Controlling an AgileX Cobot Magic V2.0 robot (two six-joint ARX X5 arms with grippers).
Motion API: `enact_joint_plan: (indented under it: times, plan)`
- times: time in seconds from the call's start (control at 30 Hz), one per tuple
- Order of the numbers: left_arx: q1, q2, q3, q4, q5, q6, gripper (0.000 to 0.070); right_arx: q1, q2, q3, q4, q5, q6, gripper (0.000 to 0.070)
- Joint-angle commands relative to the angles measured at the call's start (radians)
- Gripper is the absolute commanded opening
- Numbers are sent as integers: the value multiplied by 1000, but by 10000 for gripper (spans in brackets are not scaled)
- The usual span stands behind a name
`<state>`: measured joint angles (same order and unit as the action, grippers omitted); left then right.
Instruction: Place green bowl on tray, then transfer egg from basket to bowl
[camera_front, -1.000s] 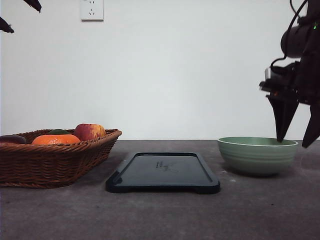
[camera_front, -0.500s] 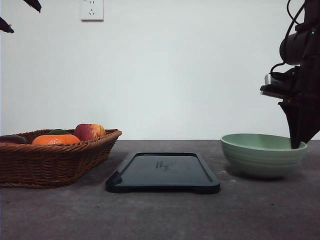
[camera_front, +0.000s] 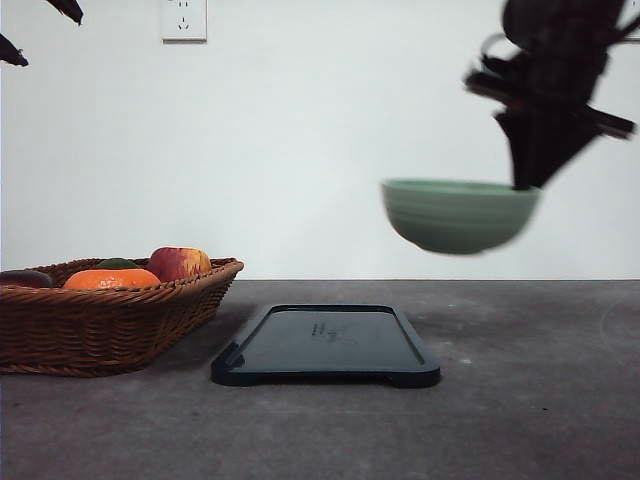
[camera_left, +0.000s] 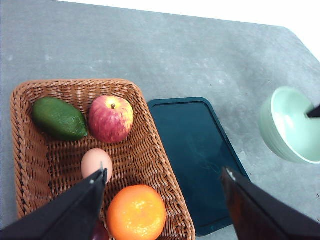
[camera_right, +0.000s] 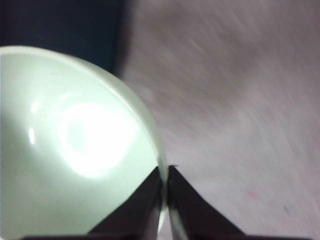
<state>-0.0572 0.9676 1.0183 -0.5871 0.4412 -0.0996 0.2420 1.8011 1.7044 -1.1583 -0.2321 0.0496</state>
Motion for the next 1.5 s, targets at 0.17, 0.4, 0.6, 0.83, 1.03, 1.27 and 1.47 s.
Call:
enact_joint_plan:
  times: [0.17, 0.4, 0.6, 0.83, 1.03, 1.27, 1.47]
  plan:
    - [-2, 6, 24, 10, 3, 5, 466, 111, 73, 124, 5, -2, 44, 0]
    - [-2, 6, 24, 10, 3, 5, 466, 172, 192, 245, -3, -2, 48, 0]
    - [-2, 6, 24, 10, 3, 5, 466, 182, 287, 294, 4, -2, 48, 0]
    - [-2, 6, 24, 9, 3, 5, 466, 181, 366, 299, 16, -2, 47, 0]
    - [-2, 6, 24, 9, 3, 5, 466, 181, 405, 299, 51, -3, 48, 0]
    - [-2, 6, 24, 7, 3, 5, 466, 181, 428, 299, 50, -3, 47, 0]
    - [-2, 6, 24, 4, 3, 5, 466, 187, 428, 299, 50, -6, 44, 209]
